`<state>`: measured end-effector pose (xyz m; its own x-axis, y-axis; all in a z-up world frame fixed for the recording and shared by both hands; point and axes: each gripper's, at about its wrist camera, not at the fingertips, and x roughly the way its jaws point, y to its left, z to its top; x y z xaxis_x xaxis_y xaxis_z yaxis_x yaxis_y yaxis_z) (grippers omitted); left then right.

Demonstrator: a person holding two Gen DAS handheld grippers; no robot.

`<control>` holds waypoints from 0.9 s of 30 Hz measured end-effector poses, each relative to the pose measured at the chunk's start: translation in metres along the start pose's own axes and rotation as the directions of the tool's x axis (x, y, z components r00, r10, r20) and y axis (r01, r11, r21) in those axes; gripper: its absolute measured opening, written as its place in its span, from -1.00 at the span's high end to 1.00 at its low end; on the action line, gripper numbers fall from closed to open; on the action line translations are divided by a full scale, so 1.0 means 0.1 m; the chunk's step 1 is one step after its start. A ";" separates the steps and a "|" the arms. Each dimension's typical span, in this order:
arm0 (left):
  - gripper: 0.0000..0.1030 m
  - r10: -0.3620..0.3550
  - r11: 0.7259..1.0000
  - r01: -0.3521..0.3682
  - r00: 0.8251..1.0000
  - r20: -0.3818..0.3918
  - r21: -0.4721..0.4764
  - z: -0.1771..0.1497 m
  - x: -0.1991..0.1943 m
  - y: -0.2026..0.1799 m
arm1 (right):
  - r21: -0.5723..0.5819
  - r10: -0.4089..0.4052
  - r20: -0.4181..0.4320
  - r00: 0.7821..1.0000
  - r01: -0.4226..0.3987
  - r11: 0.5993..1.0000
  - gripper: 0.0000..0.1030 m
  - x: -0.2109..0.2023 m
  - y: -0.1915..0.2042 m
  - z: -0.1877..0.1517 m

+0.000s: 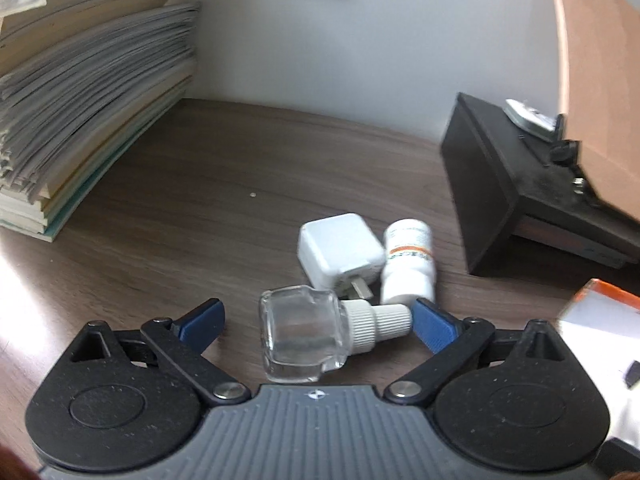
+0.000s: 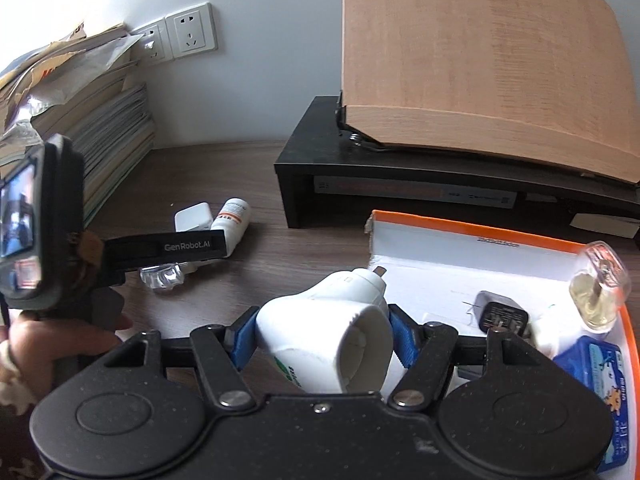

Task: Organize rigid objects
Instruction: 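Grasp the clear glass repellent bottle with left tool while right grasps white plug heater, then carry the glass bottle and plug heater over the orange-rimmed box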

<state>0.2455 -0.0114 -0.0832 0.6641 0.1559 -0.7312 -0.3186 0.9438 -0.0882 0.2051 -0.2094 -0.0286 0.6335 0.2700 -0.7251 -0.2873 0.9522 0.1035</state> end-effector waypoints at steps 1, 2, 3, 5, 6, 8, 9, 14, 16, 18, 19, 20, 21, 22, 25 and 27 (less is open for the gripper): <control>-0.98 0.002 1.000 -0.002 1.000 0.006 -0.001 -0.01 0.01 0.01 | 0.003 0.003 0.001 1.000 -0.003 1.000 -0.53 -0.01 -0.02 0.00; -0.95 0.008 1.000 -0.008 1.000 0.019 0.005 -0.02 0.00 0.01 | 0.005 0.005 0.001 1.000 -0.005 1.000 -0.53 -0.01 -0.04 0.00; -0.94 0.009 1.000 -0.009 1.000 0.021 0.013 -0.03 0.01 0.01 | 0.005 0.005 0.000 1.000 -0.005 1.000 -0.53 -0.01 -0.05 0.00; -0.60 0.002 0.999 -0.004 0.999 0.040 0.044 -0.04 -0.02 0.01 | 0.004 0.009 -0.002 1.000 -0.009 1.000 -0.53 -0.02 -0.06 0.00; -0.60 0.001 0.998 -0.004 0.999 0.041 0.060 -0.05 -0.04 0.00 | 0.003 0.013 -0.001 1.000 -0.013 1.000 -0.53 -0.03 -0.06 -0.01; -0.60 -0.018 0.997 0.016 0.999 0.036 0.069 -0.06 -0.06 0.03 | 0.000 0.020 0.002 1.000 -0.020 1.000 -0.53 -0.05 -0.06 0.00; -0.59 -0.020 0.997 0.018 0.999 0.034 0.072 -0.08 -0.08 0.05 | -0.002 0.025 0.004 1.000 -0.025 1.000 -0.53 -0.06 -0.06 -0.01; -0.59 -0.039 0.995 0.034 0.998 0.053 0.089 -0.15 -0.31 0.09 | -0.009 0.038 0.010 0.999 -0.038 0.999 -0.53 -0.12 -0.05 -0.01; -0.59 -0.054 0.995 0.049 0.997 0.061 0.090 -0.18 -0.45 0.10 | -0.009 0.041 0.015 0.999 -0.041 0.999 -0.54 -0.17 -0.06 -0.02; -0.59 -0.066 0.993 0.059 0.995 0.071 0.098 -0.21 -0.57 0.09 | -0.006 0.045 0.021 0.999 -0.045 0.999 -0.53 -0.23 -0.06 -0.02; -0.59 -0.072 0.993 0.065 0.995 0.074 0.097 -0.23 -0.64 0.10 | -0.006 0.044 0.024 0.999 -0.043 0.999 -0.53 -0.26 -0.06 -0.03; -0.59 -0.080 0.993 0.073 0.994 0.076 0.097 -0.24 -0.71 0.09 | -0.005 0.042 0.027 0.999 -0.042 0.999 -0.53 -0.30 -0.06 -0.04; -0.59 -0.087 0.992 0.079 0.993 0.078 0.101 -0.26 -0.77 0.08 | -0.004 0.041 0.030 0.999 -0.041 0.999 -0.53 -0.34 -0.07 -0.05; -0.59 -0.093 0.991 0.084 0.992 0.082 0.107 -0.28 -0.84 0.08 | -0.003 0.040 0.033 0.999 -0.040 0.999 -0.53 -0.38 -0.07 -0.07; -0.59 -0.115 0.988 0.104 0.989 0.091 0.117 -0.35 -1.06 0.05 | 0.000 0.033 0.047 0.998 -0.033 0.999 -0.53 -0.53 -0.09 -0.12; -0.59 -0.138 0.985 0.128 0.987 0.086 0.118 -0.40 -1.17 0.01 | 0.002 0.025 0.058 0.998 -0.025 1.000 -0.53 -0.65 -0.11 -0.15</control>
<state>0.1408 -0.0405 -0.0243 0.7574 0.0485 -0.6511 -0.1495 0.9836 -0.1006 0.1557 -0.2393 0.0071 0.6668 0.3015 -0.6815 -0.3018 0.9454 0.1229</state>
